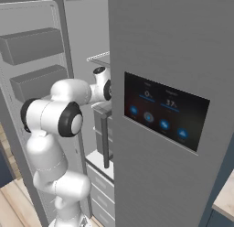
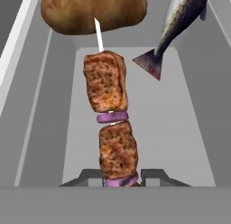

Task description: Store the kebab skewer in the freezer for long-term storage. Close the freezer door after placing the cooked food.

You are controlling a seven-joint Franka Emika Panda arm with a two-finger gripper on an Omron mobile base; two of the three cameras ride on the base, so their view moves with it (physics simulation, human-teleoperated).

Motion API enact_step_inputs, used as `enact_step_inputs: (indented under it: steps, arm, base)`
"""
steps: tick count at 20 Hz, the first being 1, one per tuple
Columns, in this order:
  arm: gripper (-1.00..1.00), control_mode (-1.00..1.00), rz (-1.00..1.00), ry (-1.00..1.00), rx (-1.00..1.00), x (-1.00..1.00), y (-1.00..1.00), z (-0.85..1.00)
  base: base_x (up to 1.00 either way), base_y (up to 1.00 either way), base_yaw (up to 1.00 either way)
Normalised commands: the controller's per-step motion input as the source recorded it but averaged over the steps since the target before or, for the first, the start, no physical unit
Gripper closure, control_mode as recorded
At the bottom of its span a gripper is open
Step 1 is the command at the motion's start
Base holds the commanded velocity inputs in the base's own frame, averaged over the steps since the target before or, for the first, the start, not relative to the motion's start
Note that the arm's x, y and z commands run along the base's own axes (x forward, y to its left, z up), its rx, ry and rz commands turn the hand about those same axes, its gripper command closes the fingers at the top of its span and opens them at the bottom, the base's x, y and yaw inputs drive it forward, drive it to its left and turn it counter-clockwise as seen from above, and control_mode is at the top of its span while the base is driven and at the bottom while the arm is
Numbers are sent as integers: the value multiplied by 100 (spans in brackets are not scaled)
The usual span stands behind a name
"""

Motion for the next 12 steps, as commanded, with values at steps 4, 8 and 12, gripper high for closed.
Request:
enact_step_inputs:
  steps: [4, 8, 12]
  arm:
    - [100, -100, 0, -1, 0, 13, 0, -53]
    - [100, -100, 0, -1, 0, 4, 0, -23]
    - [-100, -100, 0, 0, 0, 3, 0, -17]
  base:
    - [0, 0, 0]
    - [0, 0, 0]
    - [0, 0, 0]
